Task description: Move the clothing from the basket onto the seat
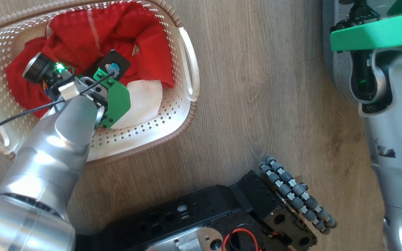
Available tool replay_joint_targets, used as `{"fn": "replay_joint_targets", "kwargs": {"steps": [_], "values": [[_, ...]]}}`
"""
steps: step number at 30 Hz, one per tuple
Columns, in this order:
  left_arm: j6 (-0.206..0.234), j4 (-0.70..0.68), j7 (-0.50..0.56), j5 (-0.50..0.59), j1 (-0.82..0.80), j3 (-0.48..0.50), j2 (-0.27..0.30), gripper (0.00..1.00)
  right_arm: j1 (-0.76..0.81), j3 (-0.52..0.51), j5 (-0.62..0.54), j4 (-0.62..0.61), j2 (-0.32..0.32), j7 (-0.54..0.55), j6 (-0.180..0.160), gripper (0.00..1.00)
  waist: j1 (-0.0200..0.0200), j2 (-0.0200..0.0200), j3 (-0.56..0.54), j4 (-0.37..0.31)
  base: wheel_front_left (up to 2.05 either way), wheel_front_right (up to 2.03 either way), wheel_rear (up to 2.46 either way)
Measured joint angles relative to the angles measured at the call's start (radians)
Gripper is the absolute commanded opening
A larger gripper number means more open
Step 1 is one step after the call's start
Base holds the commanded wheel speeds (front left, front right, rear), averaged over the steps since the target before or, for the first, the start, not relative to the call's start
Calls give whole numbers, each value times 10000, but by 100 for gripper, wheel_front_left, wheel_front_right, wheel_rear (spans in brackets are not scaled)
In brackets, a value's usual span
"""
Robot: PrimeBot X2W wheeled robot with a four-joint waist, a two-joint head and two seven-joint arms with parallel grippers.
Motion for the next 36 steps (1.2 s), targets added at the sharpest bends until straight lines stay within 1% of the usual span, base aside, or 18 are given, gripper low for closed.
{"fn": "replay_joint_targets", "kwargs": {"steps": [4,9,13,17,18,21,24,28,30,36], "values": [[98,48,-54,-272,4,65,-2,0,-3,0,0,15,25,0,0,100,0,0,-78,-21,0,0,0],[109,96,-566,-700,65,288,-31,0,-13,56,33,73,94,2,0,100,1,0,-346,-104,0,0,0],[90,73,-970,-1037,305,393,-226,0,-8,65,33,196,33,0,0,100,0,0,-818,-18,0,0,0],[71,-167,-1166,-1557,794,648,-430,0,42,125,31,362,-201,0,0,100,0,0,-1427,160,0,0,0],[-2,-272,-1177,-1662,898,677,-439,0,60,196,29,410,-257,0,0,100,0,0,-1596,215,0,0,0],[-98,-708,-1256,-1935,1137,696,-454,0,221,357,31,569,-428,2,0,100,0,0,-2103,400,0,0,0],[-98,-1542,-1267,-2242,1421,788,-474,0,402,403,31,734,-575,0,0,100,0,1,-2606,614,0,0,0],[-167,-2449,-1281,-2596,2066,941,-487,0,565,673,92,947,-644,2,0,100,0,1,-3339,890,0,0,0],[-157,-3009,-1281,-2805,2661,1043,-489,0,795,901,107,1164,-723,2,0,100,-1,1,-3914,1068,0,0,0],[-157,-4220,-1281,-3030,3296,1463,-504,0,1243,999,180,1634,-771,2,0,100,-1,1,-5008,1416,0,0,0]]}}
